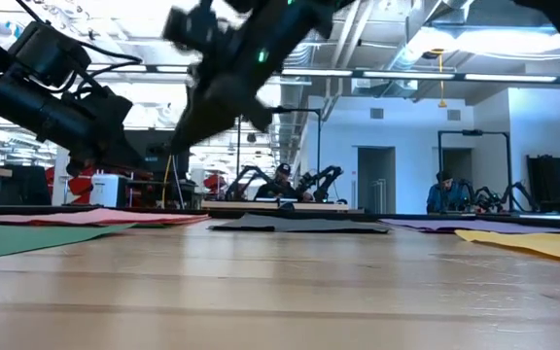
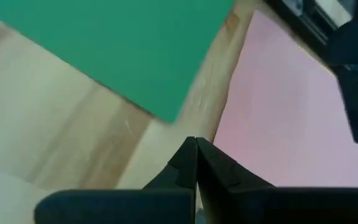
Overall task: Organize paper
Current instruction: Move the pink paper to the bottom center of the table
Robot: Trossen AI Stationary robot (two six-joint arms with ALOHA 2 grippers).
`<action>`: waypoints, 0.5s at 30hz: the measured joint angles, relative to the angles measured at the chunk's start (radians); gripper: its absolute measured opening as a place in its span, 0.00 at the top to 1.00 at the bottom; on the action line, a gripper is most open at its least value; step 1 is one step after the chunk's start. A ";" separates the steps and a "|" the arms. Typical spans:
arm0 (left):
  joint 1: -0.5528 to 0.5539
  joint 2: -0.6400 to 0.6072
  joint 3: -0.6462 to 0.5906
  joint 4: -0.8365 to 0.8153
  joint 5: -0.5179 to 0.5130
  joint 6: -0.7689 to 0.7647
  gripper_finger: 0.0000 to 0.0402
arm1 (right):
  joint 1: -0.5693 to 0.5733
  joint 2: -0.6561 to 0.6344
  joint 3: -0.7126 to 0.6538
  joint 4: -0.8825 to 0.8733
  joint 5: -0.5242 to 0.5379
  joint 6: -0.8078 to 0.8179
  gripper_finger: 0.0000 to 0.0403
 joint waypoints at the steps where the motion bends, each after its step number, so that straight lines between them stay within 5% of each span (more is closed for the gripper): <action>1: 0.000 0.000 0.000 0.010 0.007 0.000 1.00 | 0.006 -0.011 0.000 -0.018 0.000 0.014 1.00; 15: 0.000 0.001 0.001 0.056 0.069 -0.026 1.00 | -0.008 0.072 -0.003 0.015 0.042 0.093 0.93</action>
